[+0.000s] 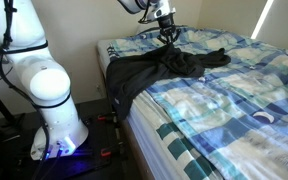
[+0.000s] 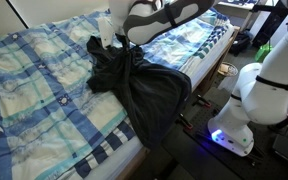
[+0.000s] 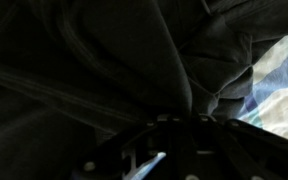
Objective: Fold the sweatshirt
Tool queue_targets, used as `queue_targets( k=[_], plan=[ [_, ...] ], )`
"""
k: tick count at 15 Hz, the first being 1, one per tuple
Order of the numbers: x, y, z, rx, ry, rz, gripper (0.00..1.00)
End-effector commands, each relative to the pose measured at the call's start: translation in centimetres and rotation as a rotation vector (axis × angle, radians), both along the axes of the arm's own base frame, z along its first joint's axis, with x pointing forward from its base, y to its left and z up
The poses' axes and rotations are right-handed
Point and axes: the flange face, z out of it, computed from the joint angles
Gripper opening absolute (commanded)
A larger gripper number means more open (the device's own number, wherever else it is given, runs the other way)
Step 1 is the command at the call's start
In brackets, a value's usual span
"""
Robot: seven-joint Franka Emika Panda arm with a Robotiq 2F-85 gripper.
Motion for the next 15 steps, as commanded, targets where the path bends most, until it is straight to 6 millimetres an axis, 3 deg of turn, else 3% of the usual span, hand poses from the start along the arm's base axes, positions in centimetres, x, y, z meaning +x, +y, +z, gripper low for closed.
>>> queue_targets(
  k=[1,10,15],
  plan=[
    [0.0,0.2,0.2,-0.002,0.000,0.004,0.35],
    [-3.3,4.0,4.5,-0.015,-0.047,0.062,0.99],
    [-6.2,6.6,7.1,-0.037,-0.067,0.111,1.00]
  ],
)
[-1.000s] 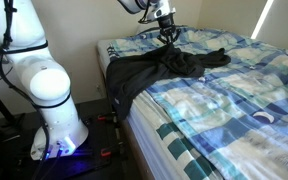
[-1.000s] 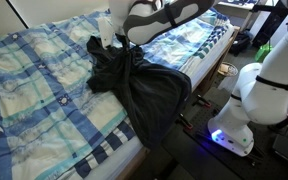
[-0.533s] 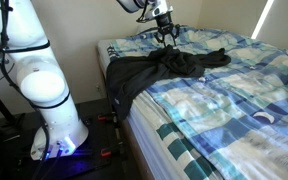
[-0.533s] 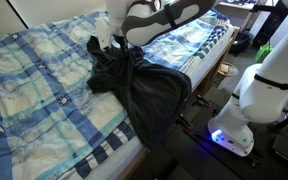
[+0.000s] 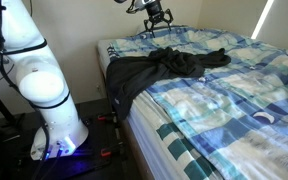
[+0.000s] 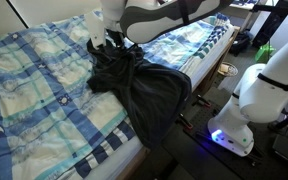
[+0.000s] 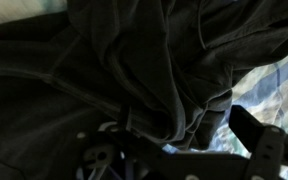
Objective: Fold the sweatshirt
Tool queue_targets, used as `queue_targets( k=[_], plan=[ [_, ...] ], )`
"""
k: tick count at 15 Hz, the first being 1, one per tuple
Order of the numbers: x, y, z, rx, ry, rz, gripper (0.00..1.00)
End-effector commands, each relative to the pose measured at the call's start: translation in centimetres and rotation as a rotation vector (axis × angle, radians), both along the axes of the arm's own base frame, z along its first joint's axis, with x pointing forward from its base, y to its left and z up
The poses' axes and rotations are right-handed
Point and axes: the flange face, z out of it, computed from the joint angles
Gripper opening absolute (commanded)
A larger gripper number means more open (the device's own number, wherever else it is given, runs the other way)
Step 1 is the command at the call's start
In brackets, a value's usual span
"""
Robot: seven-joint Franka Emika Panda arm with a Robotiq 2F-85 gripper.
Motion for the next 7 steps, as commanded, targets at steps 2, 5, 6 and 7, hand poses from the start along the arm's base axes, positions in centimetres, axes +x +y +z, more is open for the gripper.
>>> queue_targets(
  k=[2,5,6,7],
  plan=[
    [-2.4,1.3,2.0,-0.020,0.003,0.013,1.00],
    [-2.3,1.9,1.7,-0.024,-0.003,0.031,1.00],
    [-2.5,2.1,1.8,-0.025,-0.004,0.034,1.00],
    [-2.6,2.2,1.8,-0.026,-0.004,0.036,1.00]
  ],
)
